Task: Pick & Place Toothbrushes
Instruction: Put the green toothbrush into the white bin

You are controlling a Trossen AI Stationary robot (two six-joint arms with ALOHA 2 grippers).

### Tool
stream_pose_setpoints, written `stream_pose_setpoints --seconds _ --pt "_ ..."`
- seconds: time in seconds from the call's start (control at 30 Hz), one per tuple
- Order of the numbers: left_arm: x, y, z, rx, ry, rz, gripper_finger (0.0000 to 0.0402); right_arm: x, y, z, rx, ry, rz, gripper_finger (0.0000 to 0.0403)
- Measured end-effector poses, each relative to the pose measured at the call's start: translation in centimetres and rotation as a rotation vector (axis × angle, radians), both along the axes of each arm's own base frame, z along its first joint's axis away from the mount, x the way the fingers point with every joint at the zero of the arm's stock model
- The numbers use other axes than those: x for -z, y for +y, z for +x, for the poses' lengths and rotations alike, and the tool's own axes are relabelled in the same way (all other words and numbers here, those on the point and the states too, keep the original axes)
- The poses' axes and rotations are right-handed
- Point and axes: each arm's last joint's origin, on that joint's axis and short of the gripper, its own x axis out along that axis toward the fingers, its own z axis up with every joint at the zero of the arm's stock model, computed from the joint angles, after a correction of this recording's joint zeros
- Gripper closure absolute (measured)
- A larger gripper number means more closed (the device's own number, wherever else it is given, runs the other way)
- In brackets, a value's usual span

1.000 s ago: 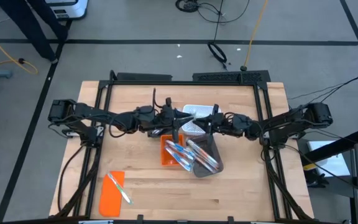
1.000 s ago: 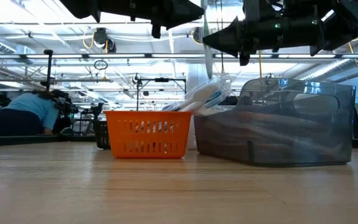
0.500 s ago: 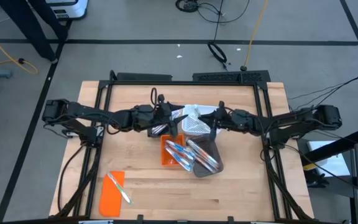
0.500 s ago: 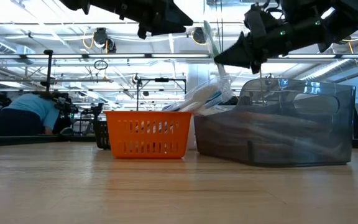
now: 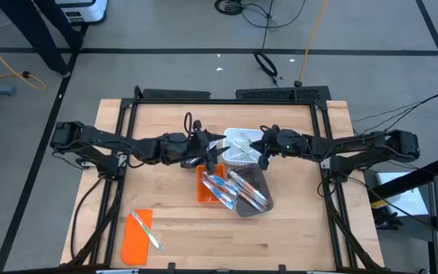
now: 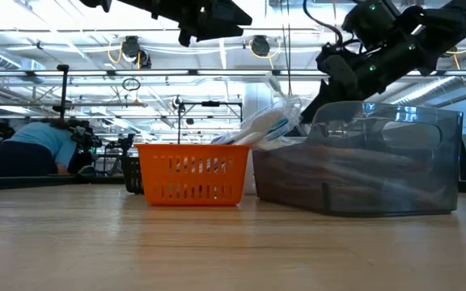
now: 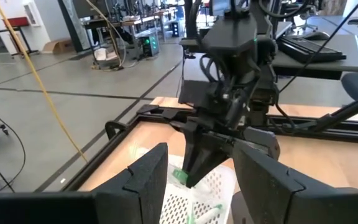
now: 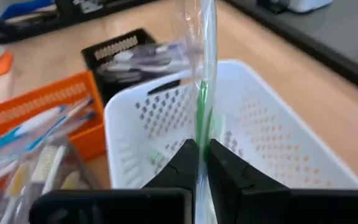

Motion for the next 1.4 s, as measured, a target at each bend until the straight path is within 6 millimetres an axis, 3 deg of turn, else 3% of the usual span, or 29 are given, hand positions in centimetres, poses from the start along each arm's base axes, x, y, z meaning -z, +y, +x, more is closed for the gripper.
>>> stream_pose_setpoints --seconds 0.4,0.67,0.97,1.13,1.4 --pt "0.0 -0.6 0.0 0.017 0.002 -0.002 0.0215 1.0 -0.2 -0.6 -0.028 0.105 0.052 0.0387" --pt "0.8 -0.6 -0.1 0.014 0.071 -0.027 0.0215 0.9 -0.2 -0.5 -0.037 0.1 0.034 0.0311" --pt "1.5 -1.8 -0.4 0.042 0.14 -0.055 0.0215 0.9 -0.2 -0.5 -0.04 0.101 0.028 0.027" --pt "2.5 -3.0 -0.8 0.069 0.241 -0.076 0.0215 0.9 -0.2 -0.5 -0.041 0.101 0.027 0.0268" --pt "5.3 -5.8 -3.1 0.104 0.563 -0.109 0.0215 0.3 -0.2 -0.2 -0.044 0.038 0.013 0.0272"
